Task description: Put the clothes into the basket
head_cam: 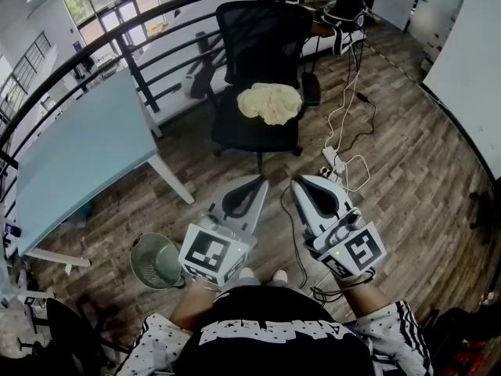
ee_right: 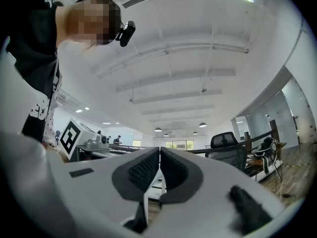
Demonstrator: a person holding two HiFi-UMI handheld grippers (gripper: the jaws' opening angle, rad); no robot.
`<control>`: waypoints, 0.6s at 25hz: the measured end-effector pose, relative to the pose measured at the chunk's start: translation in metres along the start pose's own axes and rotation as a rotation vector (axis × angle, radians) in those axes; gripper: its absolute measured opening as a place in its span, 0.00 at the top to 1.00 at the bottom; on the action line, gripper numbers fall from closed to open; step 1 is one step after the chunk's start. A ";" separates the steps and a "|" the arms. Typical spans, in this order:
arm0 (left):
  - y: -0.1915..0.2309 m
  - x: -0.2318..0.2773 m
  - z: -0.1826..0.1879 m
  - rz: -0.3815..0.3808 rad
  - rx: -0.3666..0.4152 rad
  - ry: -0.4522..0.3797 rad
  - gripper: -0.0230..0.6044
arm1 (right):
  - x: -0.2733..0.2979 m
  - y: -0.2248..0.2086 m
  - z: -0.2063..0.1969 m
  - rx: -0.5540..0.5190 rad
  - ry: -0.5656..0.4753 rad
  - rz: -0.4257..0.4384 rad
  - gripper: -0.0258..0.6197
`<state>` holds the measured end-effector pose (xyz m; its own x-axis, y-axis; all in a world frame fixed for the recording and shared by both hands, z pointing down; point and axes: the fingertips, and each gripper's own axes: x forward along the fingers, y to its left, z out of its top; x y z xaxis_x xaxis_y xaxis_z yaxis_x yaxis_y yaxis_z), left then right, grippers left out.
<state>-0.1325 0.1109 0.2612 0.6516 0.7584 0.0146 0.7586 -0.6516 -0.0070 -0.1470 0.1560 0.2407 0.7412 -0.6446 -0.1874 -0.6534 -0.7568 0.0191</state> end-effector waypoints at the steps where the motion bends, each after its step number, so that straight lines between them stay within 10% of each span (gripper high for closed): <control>1: 0.001 0.001 0.000 0.000 0.001 -0.001 0.94 | 0.001 -0.002 0.000 -0.002 0.000 0.000 0.92; 15: 0.001 0.008 -0.002 0.005 0.021 0.012 0.94 | 0.000 -0.021 -0.001 0.026 -0.008 -0.055 0.91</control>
<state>-0.1264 0.1158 0.2638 0.6555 0.7547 0.0270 0.7552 -0.6549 -0.0285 -0.1333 0.1717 0.2413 0.7749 -0.6011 -0.1957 -0.6155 -0.7880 -0.0169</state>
